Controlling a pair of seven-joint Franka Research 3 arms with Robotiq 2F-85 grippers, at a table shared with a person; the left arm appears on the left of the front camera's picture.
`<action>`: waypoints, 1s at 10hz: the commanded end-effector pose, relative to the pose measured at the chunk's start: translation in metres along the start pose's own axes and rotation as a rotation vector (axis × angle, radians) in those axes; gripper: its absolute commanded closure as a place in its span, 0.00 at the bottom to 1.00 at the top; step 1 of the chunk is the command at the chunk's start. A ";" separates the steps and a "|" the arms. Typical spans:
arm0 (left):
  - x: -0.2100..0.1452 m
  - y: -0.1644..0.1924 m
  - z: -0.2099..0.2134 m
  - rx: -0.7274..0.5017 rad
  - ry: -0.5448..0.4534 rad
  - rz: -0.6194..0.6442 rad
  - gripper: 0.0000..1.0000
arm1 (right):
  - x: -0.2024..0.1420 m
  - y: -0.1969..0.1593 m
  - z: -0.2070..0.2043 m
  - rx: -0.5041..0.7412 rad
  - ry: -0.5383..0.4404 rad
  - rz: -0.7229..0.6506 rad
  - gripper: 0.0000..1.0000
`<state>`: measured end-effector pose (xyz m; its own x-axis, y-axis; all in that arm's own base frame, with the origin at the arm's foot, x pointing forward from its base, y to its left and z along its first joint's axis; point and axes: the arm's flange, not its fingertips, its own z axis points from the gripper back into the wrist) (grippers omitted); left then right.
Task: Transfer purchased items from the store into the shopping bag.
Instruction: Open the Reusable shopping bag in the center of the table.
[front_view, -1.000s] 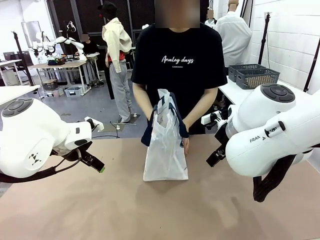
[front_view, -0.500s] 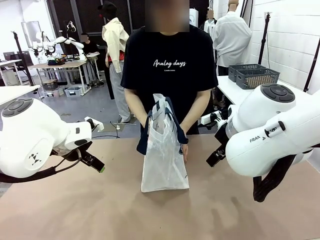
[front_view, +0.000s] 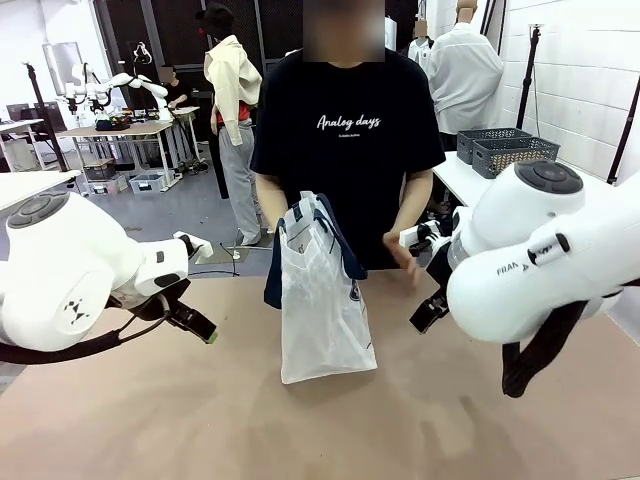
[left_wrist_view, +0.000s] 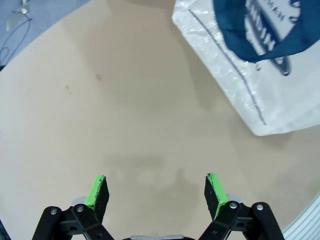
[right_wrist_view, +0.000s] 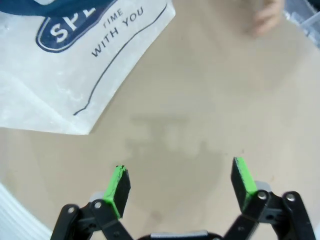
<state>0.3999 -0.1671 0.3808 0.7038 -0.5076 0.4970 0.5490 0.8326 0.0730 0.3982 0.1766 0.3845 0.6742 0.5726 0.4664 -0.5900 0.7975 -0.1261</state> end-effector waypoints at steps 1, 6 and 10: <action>0.013 0.009 0.023 -0.098 0.021 0.042 0.00 | 0.026 -0.007 0.021 0.081 0.035 -0.021 0.00; 0.085 0.018 0.096 -0.075 -0.027 0.049 0.00 | 0.110 -0.003 0.097 0.079 0.084 0.021 0.00; 0.150 0.019 0.125 -0.165 -0.097 0.078 0.00 | 0.181 -0.009 0.138 0.073 0.111 -0.009 0.00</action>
<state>0.4458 -0.1905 0.5631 0.6858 -0.4222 0.5928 0.5638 0.8233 -0.0659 0.4482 0.2365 0.5838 0.6926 0.6052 0.3925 -0.6382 0.7677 -0.0574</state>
